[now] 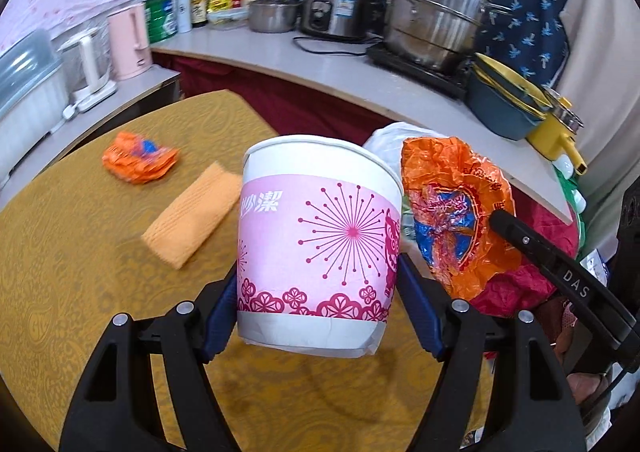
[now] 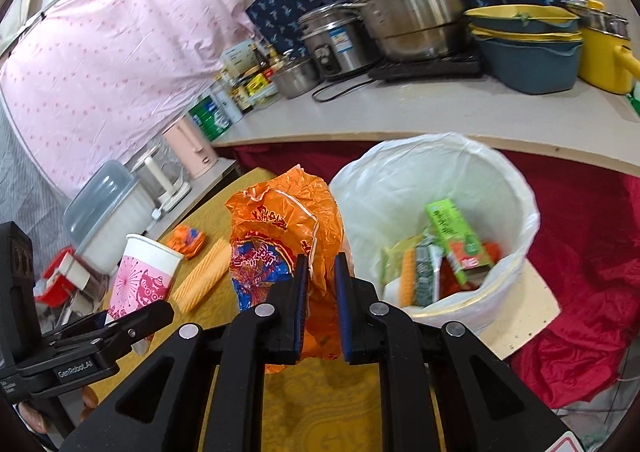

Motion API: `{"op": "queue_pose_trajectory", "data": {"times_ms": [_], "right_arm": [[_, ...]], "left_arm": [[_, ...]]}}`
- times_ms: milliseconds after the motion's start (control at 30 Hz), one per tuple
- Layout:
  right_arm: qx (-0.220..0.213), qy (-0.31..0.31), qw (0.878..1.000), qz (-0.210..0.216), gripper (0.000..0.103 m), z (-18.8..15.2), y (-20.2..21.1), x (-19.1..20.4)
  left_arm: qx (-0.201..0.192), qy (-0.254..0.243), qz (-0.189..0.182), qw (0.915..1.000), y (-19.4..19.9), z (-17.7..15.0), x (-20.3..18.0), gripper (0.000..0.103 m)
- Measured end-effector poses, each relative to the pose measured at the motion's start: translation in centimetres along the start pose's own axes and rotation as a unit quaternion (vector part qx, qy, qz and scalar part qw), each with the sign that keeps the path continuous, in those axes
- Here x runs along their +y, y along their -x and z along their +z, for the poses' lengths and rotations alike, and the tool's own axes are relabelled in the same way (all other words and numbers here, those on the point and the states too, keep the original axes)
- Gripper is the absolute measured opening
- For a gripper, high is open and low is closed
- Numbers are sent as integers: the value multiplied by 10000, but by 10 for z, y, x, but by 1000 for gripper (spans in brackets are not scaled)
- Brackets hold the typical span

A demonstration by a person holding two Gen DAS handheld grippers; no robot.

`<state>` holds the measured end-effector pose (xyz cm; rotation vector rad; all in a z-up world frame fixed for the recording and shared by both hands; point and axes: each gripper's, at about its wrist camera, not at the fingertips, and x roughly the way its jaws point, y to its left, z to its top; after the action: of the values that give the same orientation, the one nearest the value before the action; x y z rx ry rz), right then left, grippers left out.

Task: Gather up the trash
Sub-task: 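Carry the pink cup and orange bag over the white bin with both tools, then open both tools to drop the cup and orange bag into the bin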

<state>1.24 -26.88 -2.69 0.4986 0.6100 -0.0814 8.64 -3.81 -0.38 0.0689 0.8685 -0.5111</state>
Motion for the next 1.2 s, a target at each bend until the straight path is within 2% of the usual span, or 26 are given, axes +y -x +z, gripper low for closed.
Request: {"op": "queue_pose_trajectory", "data": {"times_ms": [300, 567, 967, 1200], "right_arm": [[-287, -174, 9989, -330, 13, 27, 12, -52], [-336, -351, 9976, -488, 13, 43, 0, -85], [-155, -528, 9966, -611, 13, 53, -44, -116], [-140, -547, 9963, -652, 13, 54, -55, -117]], "left_arm": [[51, -388, -359, 9986, -33, 26, -63, 69], [146, -606, -509, 9968, -68, 45, -99, 69], [369, -716, -586, 9950, -119, 58, -116, 70], [401, -735, -580, 9948, -132, 60, -117, 71]]}}
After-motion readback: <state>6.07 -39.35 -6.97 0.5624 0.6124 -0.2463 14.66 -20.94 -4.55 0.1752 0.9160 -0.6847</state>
